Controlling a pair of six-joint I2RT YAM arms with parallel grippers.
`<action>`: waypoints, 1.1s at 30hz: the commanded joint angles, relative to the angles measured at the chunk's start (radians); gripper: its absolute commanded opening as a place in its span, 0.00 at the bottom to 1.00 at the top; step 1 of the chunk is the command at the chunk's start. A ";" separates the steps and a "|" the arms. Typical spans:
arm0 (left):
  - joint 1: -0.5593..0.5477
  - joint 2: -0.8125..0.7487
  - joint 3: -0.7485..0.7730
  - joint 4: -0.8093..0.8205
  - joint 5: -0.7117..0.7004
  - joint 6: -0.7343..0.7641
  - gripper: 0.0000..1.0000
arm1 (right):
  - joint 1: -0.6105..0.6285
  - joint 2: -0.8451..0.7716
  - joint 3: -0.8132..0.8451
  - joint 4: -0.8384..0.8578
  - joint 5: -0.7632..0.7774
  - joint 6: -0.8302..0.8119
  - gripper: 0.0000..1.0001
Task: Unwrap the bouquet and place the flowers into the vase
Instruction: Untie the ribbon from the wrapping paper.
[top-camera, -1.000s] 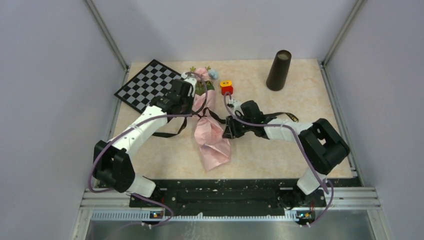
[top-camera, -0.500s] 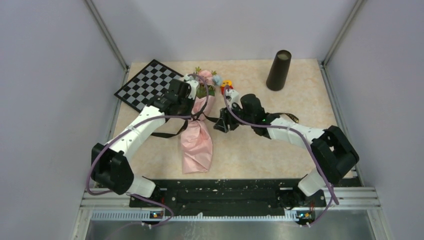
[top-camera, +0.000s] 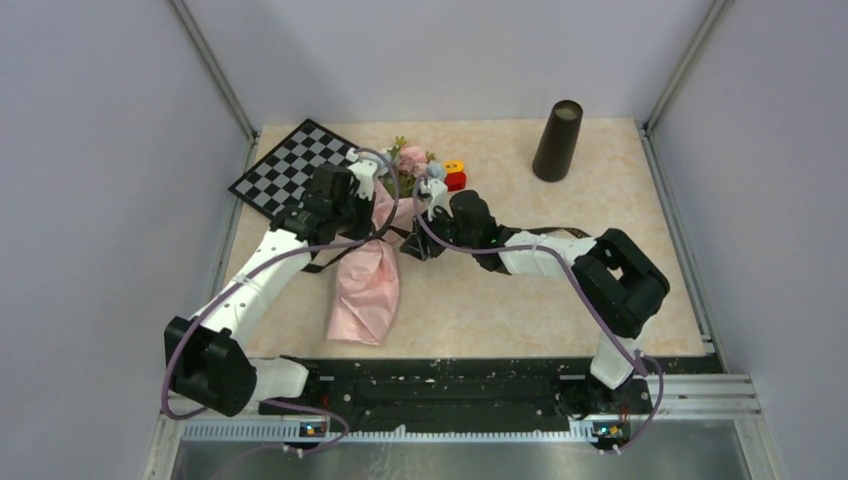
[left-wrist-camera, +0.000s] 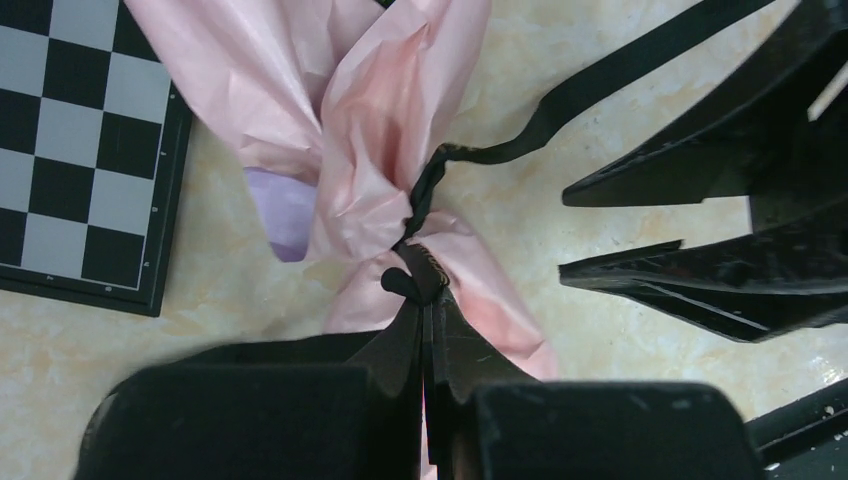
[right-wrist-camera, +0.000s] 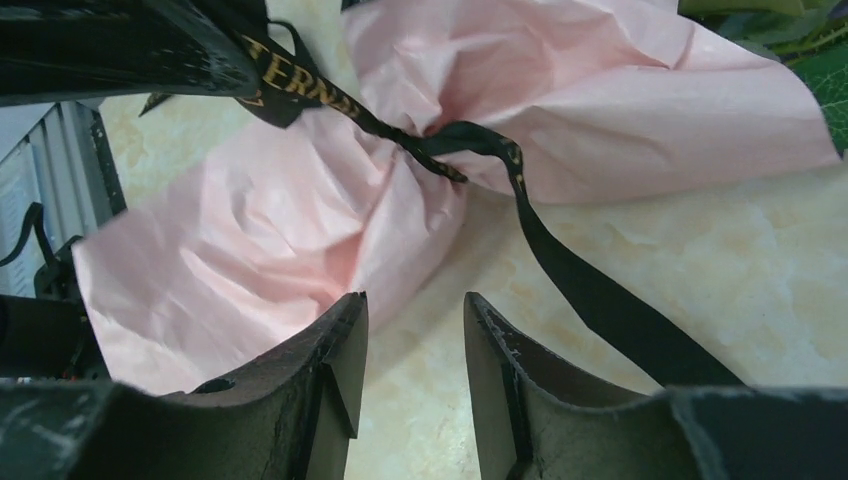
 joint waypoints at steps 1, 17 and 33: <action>0.002 -0.025 -0.008 0.073 0.061 -0.014 0.00 | 0.019 0.040 0.053 0.058 0.010 0.011 0.43; 0.003 0.015 -0.002 0.074 0.129 -0.039 0.00 | 0.118 0.070 -0.072 0.138 0.107 0.187 0.55; 0.003 0.032 -0.002 0.074 0.136 -0.039 0.00 | 0.121 0.051 -0.135 0.095 0.155 0.137 0.29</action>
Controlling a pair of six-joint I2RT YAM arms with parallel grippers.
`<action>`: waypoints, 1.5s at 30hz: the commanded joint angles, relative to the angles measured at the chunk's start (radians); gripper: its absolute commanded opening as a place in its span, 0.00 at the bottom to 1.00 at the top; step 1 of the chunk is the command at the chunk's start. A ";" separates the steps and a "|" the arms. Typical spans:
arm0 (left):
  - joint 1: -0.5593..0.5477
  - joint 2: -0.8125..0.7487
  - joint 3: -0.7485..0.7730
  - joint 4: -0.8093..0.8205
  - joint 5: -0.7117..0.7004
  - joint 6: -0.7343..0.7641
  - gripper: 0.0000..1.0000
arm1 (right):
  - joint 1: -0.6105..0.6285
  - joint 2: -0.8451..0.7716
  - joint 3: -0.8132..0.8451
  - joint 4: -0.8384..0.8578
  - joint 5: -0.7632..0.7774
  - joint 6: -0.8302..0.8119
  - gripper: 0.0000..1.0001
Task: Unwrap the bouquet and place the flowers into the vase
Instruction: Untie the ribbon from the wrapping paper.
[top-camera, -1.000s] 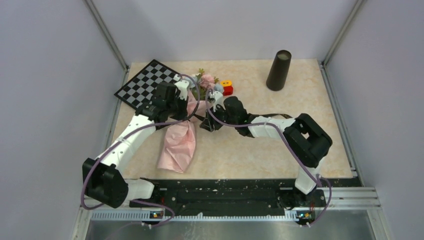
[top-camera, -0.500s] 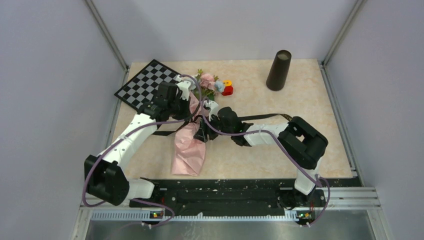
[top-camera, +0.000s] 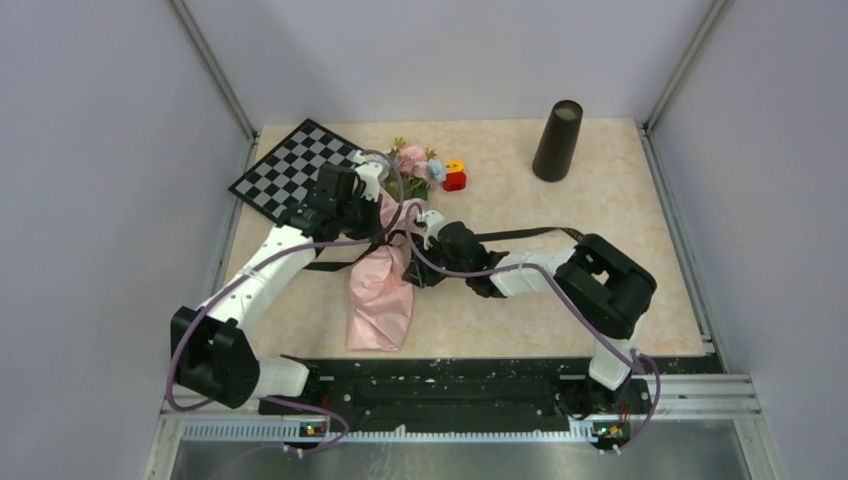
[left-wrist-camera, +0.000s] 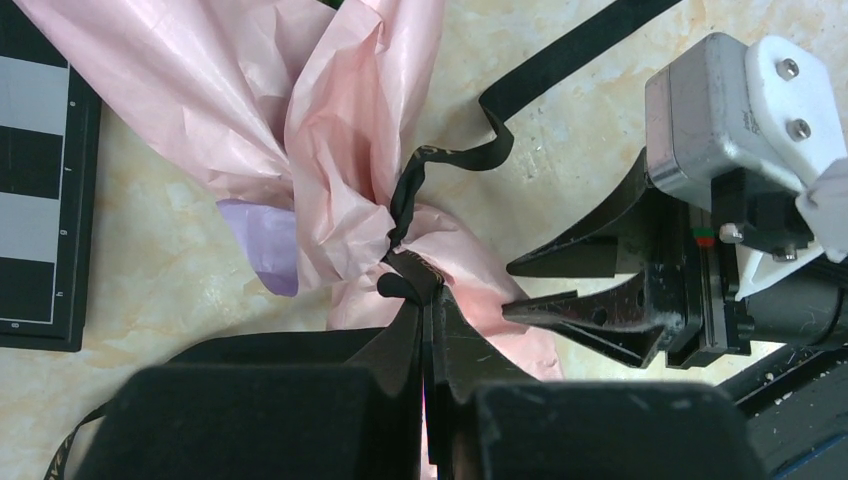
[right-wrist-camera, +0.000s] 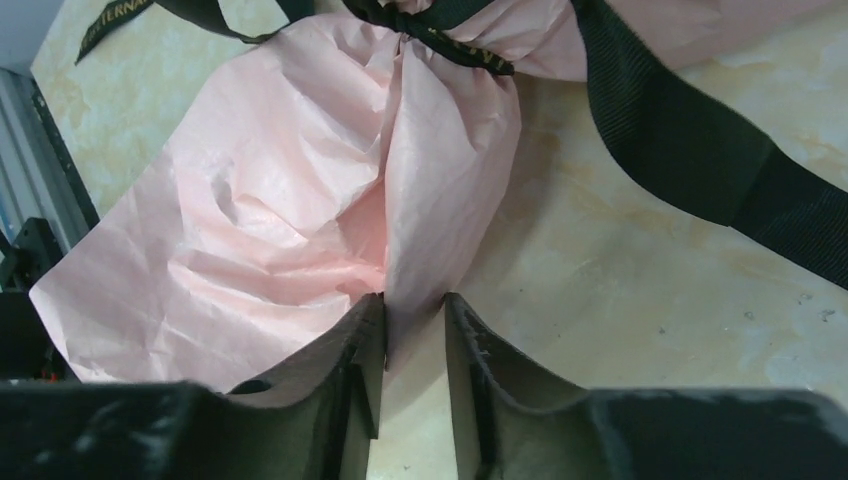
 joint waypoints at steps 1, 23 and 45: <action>0.001 -0.001 0.007 0.048 0.011 -0.013 0.00 | 0.011 -0.002 -0.017 0.043 -0.005 0.003 0.22; 0.157 -0.107 -0.063 0.168 0.001 -0.150 0.00 | 0.012 0.000 -0.055 0.008 0.026 -0.028 0.00; 0.154 -0.017 -0.004 0.082 0.279 -0.060 0.00 | -0.078 -0.031 0.237 -0.094 -0.091 -0.202 0.44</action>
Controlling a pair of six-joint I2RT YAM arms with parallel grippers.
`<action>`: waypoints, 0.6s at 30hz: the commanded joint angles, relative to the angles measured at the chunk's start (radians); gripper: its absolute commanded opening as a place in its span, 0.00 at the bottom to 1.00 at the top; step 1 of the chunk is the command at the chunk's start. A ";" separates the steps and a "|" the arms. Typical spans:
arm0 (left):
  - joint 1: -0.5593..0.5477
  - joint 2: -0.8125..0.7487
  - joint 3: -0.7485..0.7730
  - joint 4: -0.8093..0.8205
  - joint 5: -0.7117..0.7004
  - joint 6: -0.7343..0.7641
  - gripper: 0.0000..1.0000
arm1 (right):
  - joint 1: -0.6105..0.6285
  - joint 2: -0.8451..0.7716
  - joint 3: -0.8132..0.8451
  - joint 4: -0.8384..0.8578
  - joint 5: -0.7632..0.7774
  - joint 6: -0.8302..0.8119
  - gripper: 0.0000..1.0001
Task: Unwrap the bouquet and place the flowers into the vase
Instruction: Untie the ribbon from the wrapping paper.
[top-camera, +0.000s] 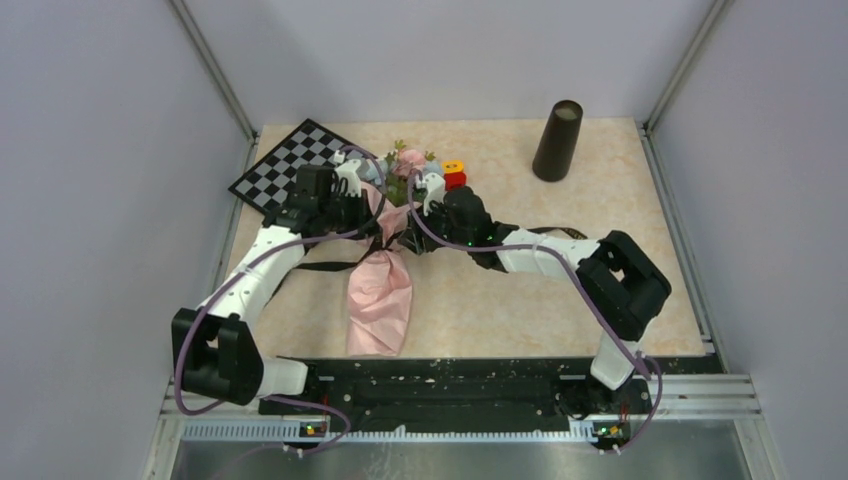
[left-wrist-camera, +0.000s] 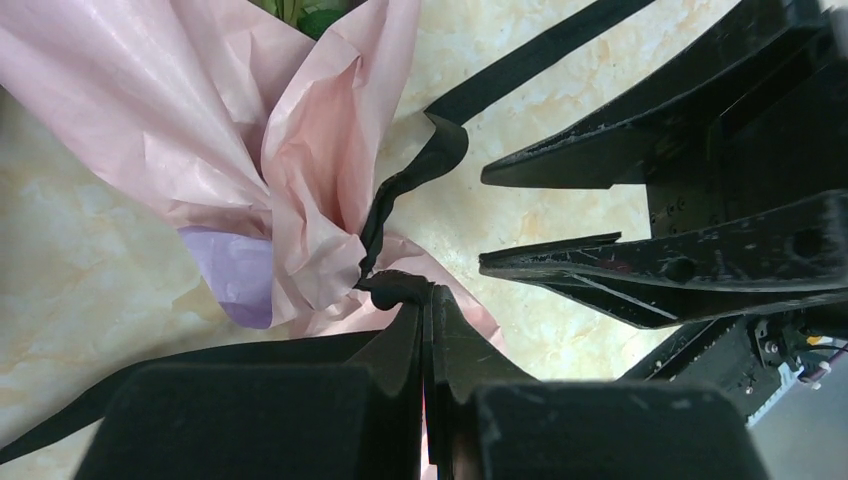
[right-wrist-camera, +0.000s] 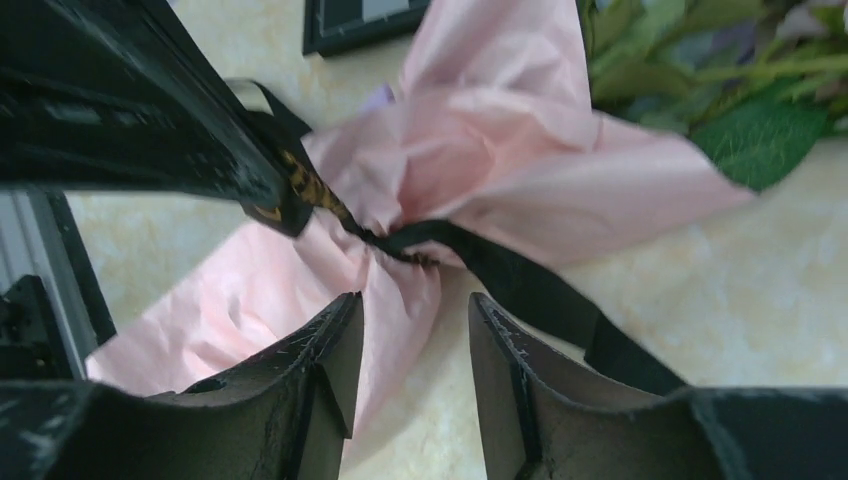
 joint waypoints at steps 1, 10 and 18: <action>0.006 -0.026 0.058 -0.020 -0.017 0.046 0.00 | -0.002 0.043 0.103 0.024 -0.092 -0.048 0.43; 0.006 -0.069 0.079 -0.111 -0.228 0.065 0.33 | 0.030 0.106 0.144 0.024 -0.106 -0.073 0.36; 0.006 -0.123 0.039 -0.047 -0.303 0.018 0.59 | 0.054 0.170 0.201 0.008 -0.059 -0.103 0.32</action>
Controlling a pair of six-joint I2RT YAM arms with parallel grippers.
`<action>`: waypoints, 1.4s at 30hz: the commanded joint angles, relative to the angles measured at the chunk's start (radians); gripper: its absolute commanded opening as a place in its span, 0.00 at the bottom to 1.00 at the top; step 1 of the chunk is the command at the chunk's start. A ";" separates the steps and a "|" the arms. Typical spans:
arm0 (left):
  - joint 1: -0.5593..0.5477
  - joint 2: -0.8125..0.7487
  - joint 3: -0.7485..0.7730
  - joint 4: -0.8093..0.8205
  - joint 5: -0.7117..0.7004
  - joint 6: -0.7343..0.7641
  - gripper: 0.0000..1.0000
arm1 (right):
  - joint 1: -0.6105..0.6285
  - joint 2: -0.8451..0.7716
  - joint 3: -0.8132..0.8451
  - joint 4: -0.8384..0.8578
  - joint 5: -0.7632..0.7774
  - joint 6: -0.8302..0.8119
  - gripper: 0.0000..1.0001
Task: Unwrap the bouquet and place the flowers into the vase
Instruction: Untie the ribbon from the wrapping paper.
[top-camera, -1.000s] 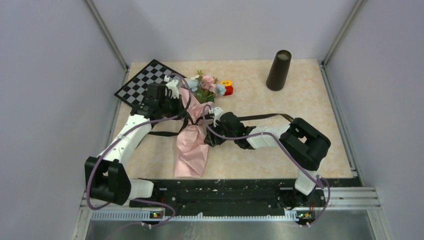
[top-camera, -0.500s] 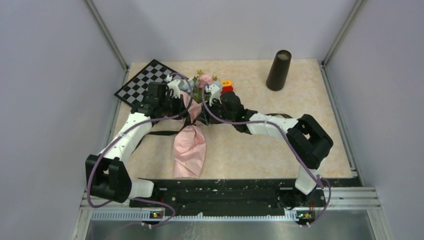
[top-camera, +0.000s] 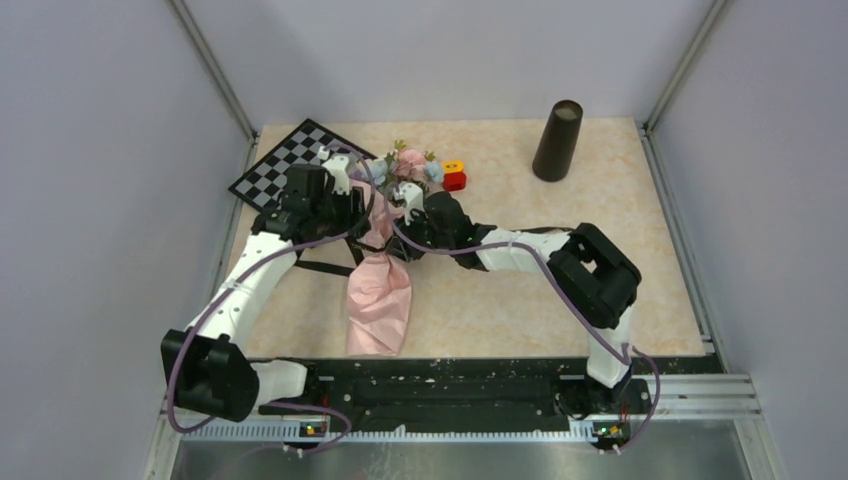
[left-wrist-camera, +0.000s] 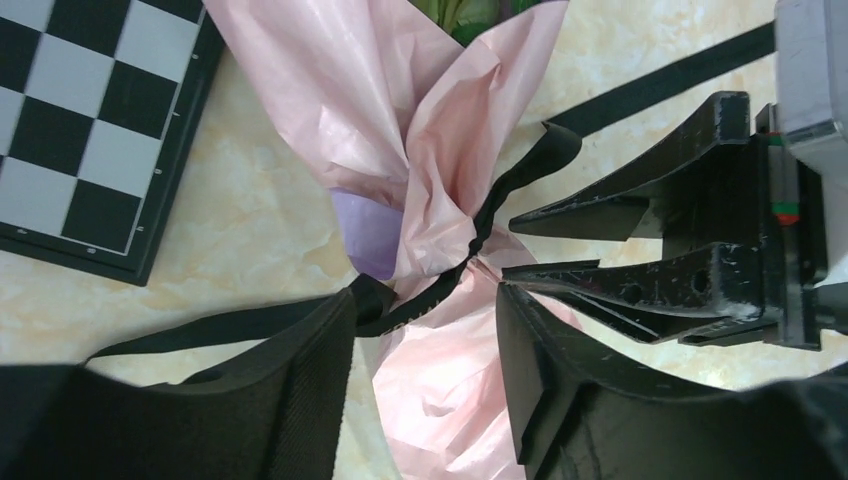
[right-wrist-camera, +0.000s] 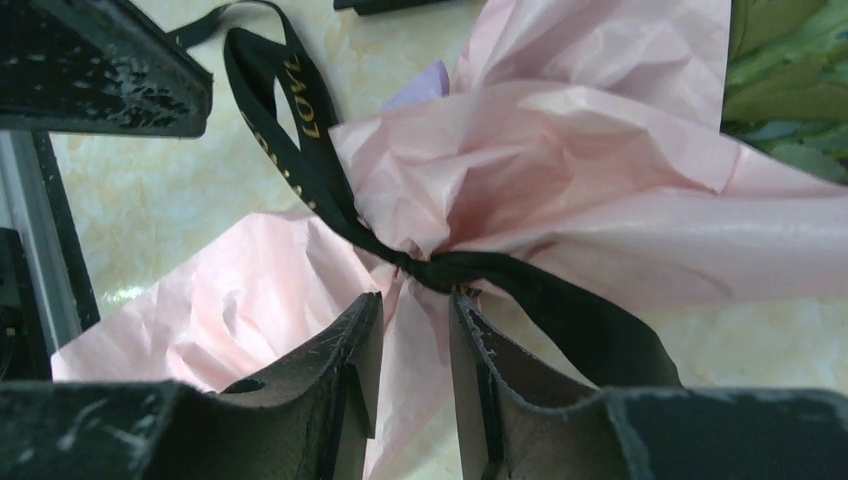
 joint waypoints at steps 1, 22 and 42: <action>0.005 -0.059 -0.002 0.062 -0.054 -0.031 0.59 | 0.022 0.032 0.084 0.019 0.030 -0.043 0.32; 0.005 0.118 0.019 0.038 0.015 -0.080 0.72 | 0.061 0.107 0.128 -0.018 0.196 -0.067 0.30; 0.024 0.342 0.071 0.057 0.062 -0.127 0.37 | 0.063 0.149 0.113 0.059 0.213 -0.005 0.04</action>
